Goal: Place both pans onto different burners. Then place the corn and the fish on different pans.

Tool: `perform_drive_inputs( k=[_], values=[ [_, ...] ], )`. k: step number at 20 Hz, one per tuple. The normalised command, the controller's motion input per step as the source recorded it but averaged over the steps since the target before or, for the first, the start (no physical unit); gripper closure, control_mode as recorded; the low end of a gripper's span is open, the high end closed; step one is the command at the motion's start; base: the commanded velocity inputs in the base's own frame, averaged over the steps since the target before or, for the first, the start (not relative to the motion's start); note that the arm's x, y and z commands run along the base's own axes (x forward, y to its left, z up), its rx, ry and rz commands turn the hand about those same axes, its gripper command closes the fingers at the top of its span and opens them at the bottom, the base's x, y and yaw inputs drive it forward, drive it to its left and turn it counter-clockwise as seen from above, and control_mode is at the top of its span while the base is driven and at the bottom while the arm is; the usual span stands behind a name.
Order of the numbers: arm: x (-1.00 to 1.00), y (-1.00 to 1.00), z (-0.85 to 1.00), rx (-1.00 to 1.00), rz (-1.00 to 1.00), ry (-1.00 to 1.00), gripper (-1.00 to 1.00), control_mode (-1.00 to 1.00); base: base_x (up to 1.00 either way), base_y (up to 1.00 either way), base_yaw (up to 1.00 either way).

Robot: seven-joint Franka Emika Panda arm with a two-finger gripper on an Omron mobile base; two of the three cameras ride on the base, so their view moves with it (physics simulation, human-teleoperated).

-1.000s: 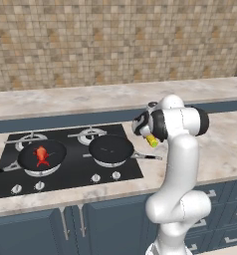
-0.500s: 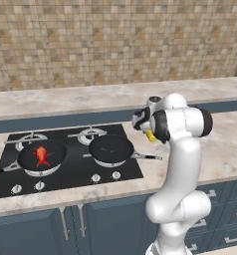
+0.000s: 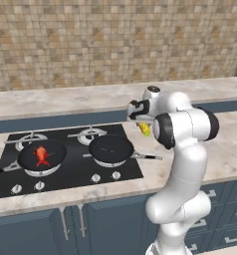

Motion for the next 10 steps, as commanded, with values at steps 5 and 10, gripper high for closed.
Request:
perform_drive_inputs(
  k=[5,10],
  values=[
    [-0.5,0.52,0.11,0.07,0.0,0.0,1.0,-1.0,0.0,0.0,0.0],
    [-0.61,0.5,0.0,0.0,0.01,0.0,1.0,-1.0,0.0,0.0,0.0]
  ],
)
